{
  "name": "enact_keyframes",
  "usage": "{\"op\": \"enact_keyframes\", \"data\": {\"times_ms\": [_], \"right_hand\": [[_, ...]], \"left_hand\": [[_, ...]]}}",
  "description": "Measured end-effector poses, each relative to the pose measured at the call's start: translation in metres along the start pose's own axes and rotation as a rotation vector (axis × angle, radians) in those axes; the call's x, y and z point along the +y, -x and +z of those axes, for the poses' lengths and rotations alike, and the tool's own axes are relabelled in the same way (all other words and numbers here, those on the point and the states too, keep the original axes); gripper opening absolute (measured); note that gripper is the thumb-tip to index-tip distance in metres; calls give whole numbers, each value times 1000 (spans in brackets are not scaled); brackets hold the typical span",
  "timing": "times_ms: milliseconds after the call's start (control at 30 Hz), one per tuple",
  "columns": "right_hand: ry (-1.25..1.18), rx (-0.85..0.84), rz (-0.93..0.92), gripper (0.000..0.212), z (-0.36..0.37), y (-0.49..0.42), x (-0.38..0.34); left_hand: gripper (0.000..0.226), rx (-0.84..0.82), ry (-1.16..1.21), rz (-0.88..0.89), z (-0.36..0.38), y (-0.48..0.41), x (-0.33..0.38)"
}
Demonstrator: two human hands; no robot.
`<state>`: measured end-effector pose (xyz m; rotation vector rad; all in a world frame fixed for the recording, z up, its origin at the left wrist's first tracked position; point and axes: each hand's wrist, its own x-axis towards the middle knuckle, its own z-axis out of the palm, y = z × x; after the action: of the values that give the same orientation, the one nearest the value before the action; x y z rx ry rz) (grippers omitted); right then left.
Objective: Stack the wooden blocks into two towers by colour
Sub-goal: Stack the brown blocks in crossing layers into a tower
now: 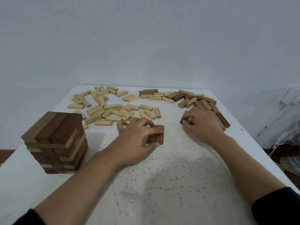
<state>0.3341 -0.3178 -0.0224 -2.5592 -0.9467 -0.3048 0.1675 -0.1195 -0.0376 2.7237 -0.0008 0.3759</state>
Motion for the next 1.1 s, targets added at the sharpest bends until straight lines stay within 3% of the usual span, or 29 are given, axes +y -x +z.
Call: {"op": "enact_keyframes", "data": {"times_ms": [133, 333, 567, 700, 900, 1000, 1100], "right_hand": [[-209, -39, -188, 5, -1, 4, -9], [-424, -202, -311, 18, -4, 11, -21], [-584, -266, -346, 25, 2, 11, -22], [-726, -305, -298, 27, 3, 12, -21], [-736, -286, -294, 17, 5, 11, -20], [-679, -220, -321, 22, 6, 9, -17], [-565, -211, -301, 30, 6, 10, -15]], "left_hand": [[37, 6, 7, -11, -4, 2, 0], [36, -1, 50, -56, -7, 3, 3], [37, -28, 100, -100, -13, 3, 3], [50, -14, 158, -155, -12, 3, 1], [63, 21, 135, -235, -12, 1, -2], [75, 39, 96, -303, -15, 1, 1], [67, 34, 53, -311, -14, 3, 4]]}}
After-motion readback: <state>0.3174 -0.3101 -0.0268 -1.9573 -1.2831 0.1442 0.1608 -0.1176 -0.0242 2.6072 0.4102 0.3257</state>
